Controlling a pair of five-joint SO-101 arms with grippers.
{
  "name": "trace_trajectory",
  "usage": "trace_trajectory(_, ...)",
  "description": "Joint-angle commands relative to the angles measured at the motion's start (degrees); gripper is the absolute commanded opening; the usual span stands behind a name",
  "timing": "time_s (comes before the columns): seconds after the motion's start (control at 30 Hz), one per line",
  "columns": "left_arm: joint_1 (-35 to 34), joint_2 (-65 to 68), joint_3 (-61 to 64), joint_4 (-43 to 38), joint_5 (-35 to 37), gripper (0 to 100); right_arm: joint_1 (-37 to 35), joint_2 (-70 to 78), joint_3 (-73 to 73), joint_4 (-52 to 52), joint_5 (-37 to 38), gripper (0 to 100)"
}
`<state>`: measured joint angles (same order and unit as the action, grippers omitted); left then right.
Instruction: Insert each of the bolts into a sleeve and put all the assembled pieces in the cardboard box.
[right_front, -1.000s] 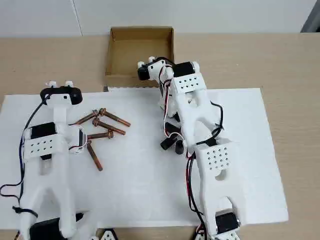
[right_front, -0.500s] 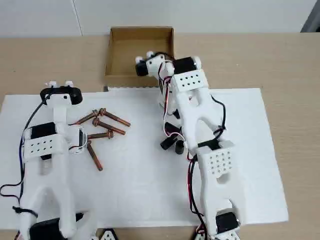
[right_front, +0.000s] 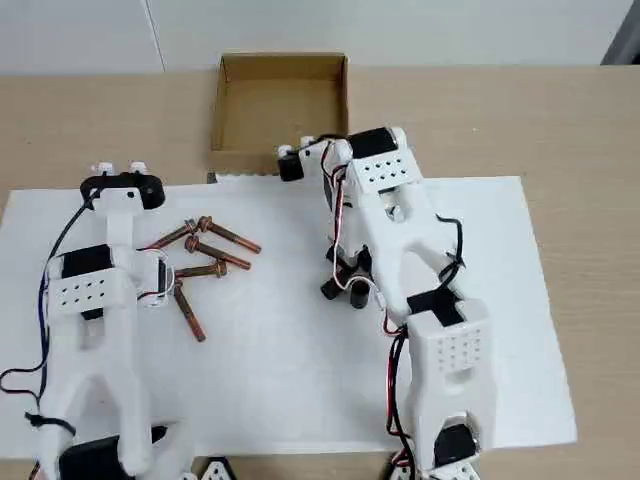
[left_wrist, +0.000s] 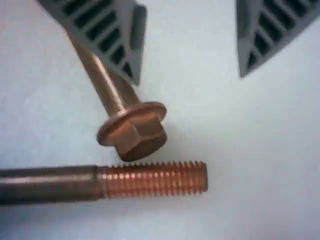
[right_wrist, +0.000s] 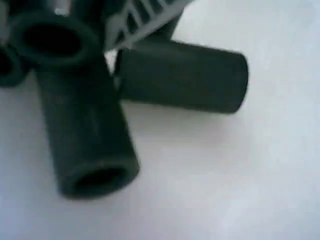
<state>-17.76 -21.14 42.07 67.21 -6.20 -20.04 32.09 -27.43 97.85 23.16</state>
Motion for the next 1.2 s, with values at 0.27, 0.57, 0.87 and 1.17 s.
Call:
trace_trajectory(0.27,0.26,-0.35,-2.68,-0.88,0.44,12,-4.62,-13.85,12.13,0.84,-0.09,0.6)
trace_trajectory(0.57,0.26,-0.35,-2.68,0.26,0.44,12,-4.70,-23.87,20.66,0.84,-0.09,0.7)
trace_trajectory(0.87,0.53,-0.35,-4.97,4.48,0.44,12,-4.44,-43.38,31.65,1.01,-3.25,0.6)
trace_trajectory(1.17,9.14,0.00,-15.34,13.89,3.34,12,-3.56,-61.05,44.57,0.84,-7.82,0.6)
